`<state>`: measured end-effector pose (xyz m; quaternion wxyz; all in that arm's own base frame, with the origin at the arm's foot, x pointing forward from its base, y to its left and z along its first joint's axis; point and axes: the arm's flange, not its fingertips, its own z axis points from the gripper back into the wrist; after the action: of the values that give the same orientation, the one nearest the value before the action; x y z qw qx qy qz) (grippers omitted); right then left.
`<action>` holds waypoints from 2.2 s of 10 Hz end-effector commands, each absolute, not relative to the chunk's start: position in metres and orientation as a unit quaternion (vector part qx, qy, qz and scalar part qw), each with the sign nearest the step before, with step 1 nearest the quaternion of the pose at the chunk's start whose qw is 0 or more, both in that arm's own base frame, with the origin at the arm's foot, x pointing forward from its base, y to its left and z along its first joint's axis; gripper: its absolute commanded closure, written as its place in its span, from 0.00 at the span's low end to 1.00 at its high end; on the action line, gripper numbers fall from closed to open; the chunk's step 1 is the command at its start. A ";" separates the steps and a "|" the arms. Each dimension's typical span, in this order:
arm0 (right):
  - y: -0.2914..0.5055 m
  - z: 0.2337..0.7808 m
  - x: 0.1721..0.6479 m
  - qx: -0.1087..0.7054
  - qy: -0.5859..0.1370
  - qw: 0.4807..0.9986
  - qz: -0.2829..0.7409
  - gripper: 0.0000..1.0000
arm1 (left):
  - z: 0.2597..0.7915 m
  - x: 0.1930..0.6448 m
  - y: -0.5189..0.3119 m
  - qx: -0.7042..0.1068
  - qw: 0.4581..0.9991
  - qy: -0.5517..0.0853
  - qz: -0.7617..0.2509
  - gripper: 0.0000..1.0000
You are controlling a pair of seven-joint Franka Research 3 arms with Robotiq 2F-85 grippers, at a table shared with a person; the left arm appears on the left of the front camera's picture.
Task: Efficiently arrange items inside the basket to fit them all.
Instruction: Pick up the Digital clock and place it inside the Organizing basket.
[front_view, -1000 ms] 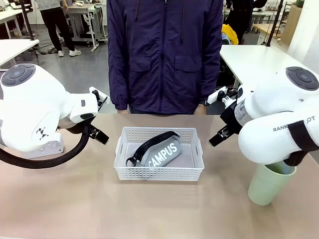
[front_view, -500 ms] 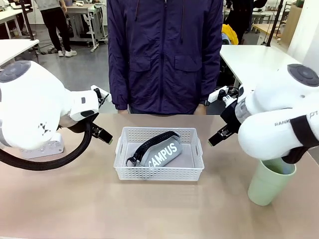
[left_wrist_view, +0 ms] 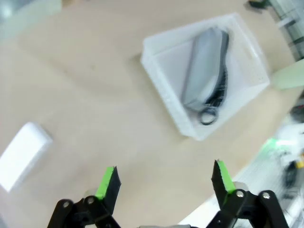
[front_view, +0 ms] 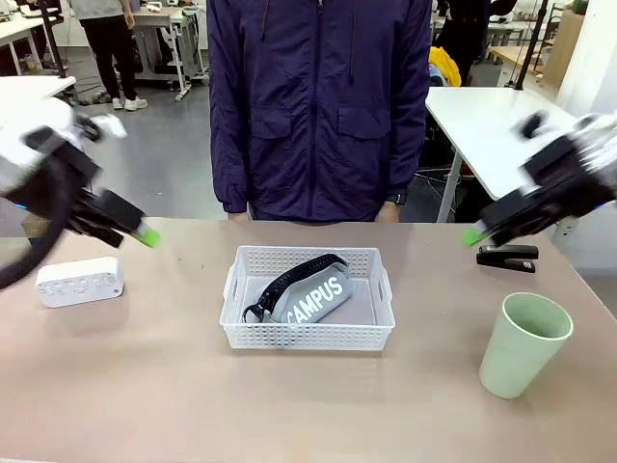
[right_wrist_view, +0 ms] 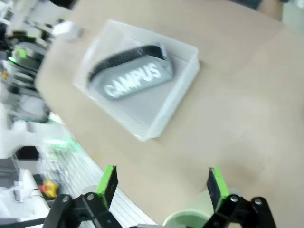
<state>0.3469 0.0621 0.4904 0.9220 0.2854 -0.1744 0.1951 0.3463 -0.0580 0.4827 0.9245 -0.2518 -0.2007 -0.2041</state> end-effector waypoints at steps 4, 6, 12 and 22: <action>-0.144 0.514 0.314 0.572 -0.255 0.778 0.052 0.00 | 0.479 0.301 0.127 -0.552 0.781 -0.290 -0.018 0.00; -0.211 0.487 0.300 0.629 -0.273 0.728 -0.014 0.00 | 0.447 0.292 0.191 -0.614 0.727 -0.302 0.050 0.00; -0.267 0.428 0.293 0.640 -0.278 0.703 -0.137 0.00 | 0.428 0.287 0.192 -0.616 0.705 -0.294 0.190 0.00; -0.267 0.423 0.283 0.666 -0.257 0.690 -0.120 0.00 | 0.444 0.292 0.187 -0.617 0.735 -0.278 0.052 0.00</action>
<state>0.2829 -0.2671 0.4218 0.6946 0.6636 -0.2463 -0.1286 0.2919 0.1931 0.4265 0.7072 -0.6423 -0.2784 0.0991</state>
